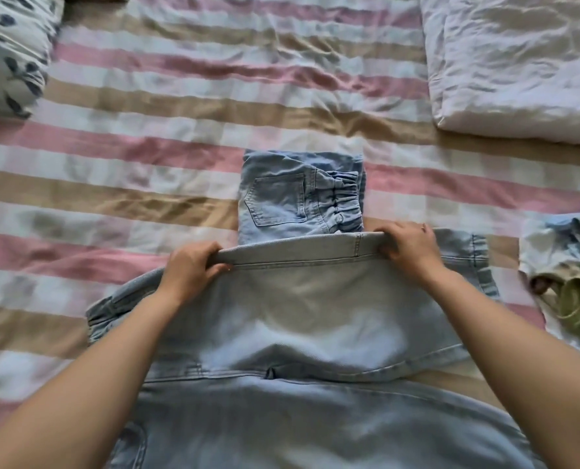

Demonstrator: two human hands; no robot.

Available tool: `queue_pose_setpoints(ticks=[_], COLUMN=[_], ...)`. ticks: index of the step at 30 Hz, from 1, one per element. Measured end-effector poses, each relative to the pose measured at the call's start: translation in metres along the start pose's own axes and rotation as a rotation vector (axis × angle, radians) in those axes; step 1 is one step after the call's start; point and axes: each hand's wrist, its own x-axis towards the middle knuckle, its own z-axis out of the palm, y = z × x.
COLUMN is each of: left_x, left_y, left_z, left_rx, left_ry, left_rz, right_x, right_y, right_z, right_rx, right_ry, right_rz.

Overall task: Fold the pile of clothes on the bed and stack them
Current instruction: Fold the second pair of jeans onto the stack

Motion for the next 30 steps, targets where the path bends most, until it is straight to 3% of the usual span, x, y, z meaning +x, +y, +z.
queue_pose_setpoints(ticks=[7, 13, 18, 22, 25, 30], left_x=[-0.017, -0.09, -0.17, -0.234, -0.274, -0.319], left_y=[-0.001, 0.021, 0.032, 0.032, 0.029, 0.017], left_z=[-0.031, -0.065, -0.063, -0.051, -0.034, 0.007], left_rx=[-0.121, -0.012, 0.077, 0.07, 0.077, 0.139], left_ry=[-0.025, 0.128, 0.24, 0.308, 0.3, 0.148], left_rz=[0.067, 0.279, 0.327, 0.378, 0.392, 0.352], right_x=[-0.031, -0.12, -0.206, -0.277, -0.328, -0.383], right_y=[0.017, 0.014, 0.011, 0.009, 0.007, 0.004], right_z=[-0.028, -0.061, -0.065, -0.042, -0.013, 0.042], right_rx=[0.034, 0.048, 0.003, 0.013, -0.015, -0.031], right_ry=[0.102, 0.23, 0.451, 0.508, 0.5, 0.351], right_rz=[-0.092, -0.204, -0.279, -0.289, -0.263, -0.226])
